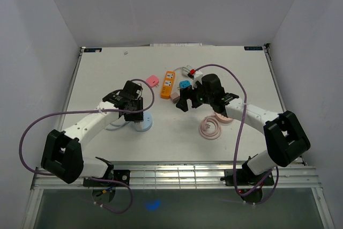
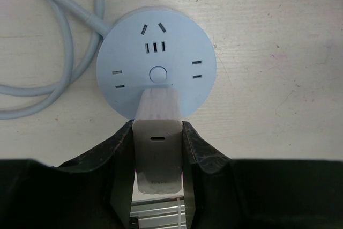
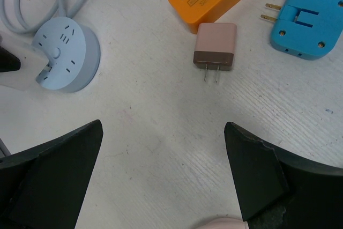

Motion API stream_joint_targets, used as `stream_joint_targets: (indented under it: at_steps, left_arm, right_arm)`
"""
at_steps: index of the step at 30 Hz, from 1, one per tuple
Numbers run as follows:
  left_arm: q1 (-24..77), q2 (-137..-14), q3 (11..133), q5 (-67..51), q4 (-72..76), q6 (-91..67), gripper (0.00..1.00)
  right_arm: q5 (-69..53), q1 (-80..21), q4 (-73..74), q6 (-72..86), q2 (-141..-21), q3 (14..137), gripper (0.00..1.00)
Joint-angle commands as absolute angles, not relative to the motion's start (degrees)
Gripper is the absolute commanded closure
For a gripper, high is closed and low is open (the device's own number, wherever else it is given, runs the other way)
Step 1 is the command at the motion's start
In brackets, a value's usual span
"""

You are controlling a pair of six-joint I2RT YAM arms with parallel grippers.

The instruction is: Insert the plug

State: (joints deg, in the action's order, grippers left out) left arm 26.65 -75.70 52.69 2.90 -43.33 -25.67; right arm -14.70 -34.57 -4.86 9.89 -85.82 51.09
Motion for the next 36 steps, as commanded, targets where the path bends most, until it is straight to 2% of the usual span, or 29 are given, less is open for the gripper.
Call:
stream_joint_targets:
  at_steps: [1,23,36]
  left_arm:
    - [28.82,-77.87,54.05,8.61,-44.38,-25.93,1.00]
    - [32.70,-73.83,46.05,12.92,-39.29,-32.61,1.00]
    - [36.47,-76.29,41.40,17.40,-37.97,-40.86,1.00]
  right_arm:
    - [-15.29,-34.28,-7.29,9.32,-85.87,51.33,0.00]
    - [-15.73,-33.66,-7.12,9.32,-86.48,51.33,0.00]
    - [-16.52,-33.66,-7.03,9.32,-86.66,51.42,0.00]
